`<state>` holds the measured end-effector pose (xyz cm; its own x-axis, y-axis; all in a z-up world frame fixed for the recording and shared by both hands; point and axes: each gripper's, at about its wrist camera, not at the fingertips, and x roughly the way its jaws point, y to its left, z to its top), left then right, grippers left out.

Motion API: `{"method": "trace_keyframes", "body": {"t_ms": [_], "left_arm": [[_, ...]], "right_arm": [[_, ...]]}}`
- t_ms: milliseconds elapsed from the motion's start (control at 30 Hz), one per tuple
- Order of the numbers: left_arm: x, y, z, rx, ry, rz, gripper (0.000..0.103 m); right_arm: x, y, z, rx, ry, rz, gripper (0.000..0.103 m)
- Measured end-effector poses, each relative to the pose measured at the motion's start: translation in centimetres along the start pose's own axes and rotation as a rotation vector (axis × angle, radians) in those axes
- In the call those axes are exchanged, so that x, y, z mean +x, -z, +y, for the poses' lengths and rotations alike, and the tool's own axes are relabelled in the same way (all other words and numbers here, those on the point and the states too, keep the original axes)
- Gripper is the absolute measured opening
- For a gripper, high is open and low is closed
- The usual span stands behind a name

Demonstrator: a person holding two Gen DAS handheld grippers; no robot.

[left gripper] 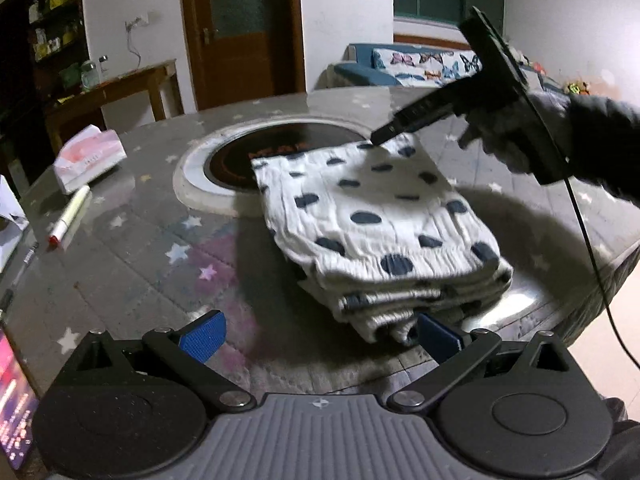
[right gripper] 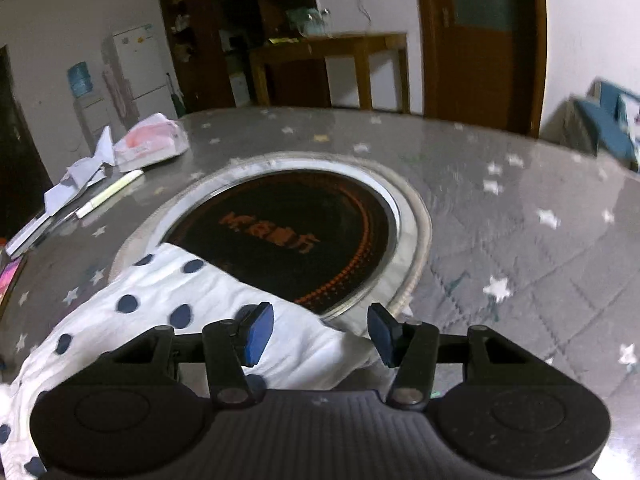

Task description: Fold clothes

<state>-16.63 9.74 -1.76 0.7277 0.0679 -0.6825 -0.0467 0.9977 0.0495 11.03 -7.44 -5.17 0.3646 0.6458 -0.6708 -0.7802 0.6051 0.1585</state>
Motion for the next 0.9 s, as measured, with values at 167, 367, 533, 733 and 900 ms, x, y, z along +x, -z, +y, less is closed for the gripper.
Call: {"method": "trace_keyframes", "body": {"t_ms": [167,367,533,733,900], "left_arm": [[1.2,0.3,-0.3,0.032,-0.013,0.014,0.103],[1.4,0.1,-0.1,0.050,-0.023,0.005,0.103],[1.9,-0.2,0.9,0.038,-0.056,0.001,0.103],[3.4,-1.4,1.8,0.020,-0.090,-0.020,0.103],[5.5,-2.9,2.0,0.034,-0.090,-0.038,0.103]], "right_arm": [[0.2,0.5,-1.2,0.037,-0.058,0.027,0.046],[-1.5,1.1,-0.8,0.028,-0.051,0.026,0.017],[-5.0,2.8,-1.1,0.040,0.020,-0.007,0.014],[-10.4,6.7,-1.9,0.094,0.140,-0.044,0.014],[-14.5,10.7,-1.8,0.155,0.239,-0.079,0.013]]}}
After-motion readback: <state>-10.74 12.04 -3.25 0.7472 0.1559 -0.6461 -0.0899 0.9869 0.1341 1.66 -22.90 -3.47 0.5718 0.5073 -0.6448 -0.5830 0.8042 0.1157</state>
